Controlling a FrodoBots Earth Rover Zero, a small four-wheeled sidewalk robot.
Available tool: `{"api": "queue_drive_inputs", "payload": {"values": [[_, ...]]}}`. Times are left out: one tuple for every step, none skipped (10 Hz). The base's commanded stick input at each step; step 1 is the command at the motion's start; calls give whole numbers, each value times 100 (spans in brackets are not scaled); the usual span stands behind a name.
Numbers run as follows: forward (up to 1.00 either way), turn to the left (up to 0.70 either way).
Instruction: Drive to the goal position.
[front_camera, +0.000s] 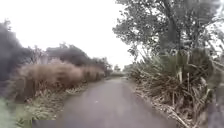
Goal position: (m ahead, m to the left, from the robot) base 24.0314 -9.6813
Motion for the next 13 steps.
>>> {"api": "queue_drive_inputs", "payload": {"values": [[85,0],[85,0],[85,0],[85,0],[85,0],[85,0],[85,0],[85,0],[85,0],[85,0],[85,0],[85,0],[85,0]]}}
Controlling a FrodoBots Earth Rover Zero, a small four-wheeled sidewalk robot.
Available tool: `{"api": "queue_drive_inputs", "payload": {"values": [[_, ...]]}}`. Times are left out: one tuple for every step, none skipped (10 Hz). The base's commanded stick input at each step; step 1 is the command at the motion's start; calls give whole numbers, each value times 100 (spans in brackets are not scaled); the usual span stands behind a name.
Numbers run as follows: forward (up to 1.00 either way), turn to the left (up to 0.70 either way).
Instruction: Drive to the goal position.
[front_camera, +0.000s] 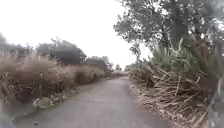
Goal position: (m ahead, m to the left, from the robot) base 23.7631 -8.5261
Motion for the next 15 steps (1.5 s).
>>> {"api": "queue_drive_inputs", "payload": {"values": [[85,0],[85,0],[85,0],[85,0],[85,0],[85,0],[85,0],[85,0],[85,0],[85,0],[85,0],[85,0],[85,0],[85,0],[85,0]]}}
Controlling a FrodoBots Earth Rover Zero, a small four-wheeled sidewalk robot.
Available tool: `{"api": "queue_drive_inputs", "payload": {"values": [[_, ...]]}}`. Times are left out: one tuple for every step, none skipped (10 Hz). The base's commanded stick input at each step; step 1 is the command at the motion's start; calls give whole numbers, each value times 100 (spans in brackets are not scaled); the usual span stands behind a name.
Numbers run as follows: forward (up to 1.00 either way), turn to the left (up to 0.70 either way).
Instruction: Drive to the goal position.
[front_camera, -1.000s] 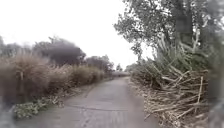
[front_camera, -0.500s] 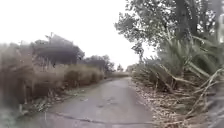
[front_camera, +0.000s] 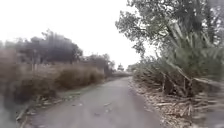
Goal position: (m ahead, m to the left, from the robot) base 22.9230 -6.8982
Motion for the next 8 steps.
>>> {"api": "queue_drive_inputs", "payload": {"values": [[85,0],[85,0],[85,0],[85,0],[85,0],[85,0],[85,0],[85,0]]}}
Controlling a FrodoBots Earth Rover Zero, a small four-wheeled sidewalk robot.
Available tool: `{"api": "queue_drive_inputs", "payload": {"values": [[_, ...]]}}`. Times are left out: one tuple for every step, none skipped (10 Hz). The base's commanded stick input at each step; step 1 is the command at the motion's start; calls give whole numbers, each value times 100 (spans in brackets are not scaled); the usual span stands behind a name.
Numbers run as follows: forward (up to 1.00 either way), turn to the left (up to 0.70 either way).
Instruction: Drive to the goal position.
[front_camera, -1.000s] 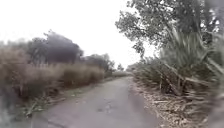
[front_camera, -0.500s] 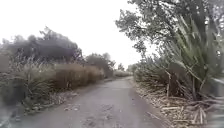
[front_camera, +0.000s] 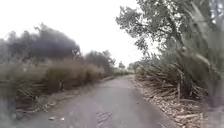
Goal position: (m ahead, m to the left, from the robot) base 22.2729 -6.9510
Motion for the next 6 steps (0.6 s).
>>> {"api": "queue_drive_inputs", "payload": {"values": [[85,0],[85,-15],[85,-34],[85,-34],[85,-14],[85,0]]}}
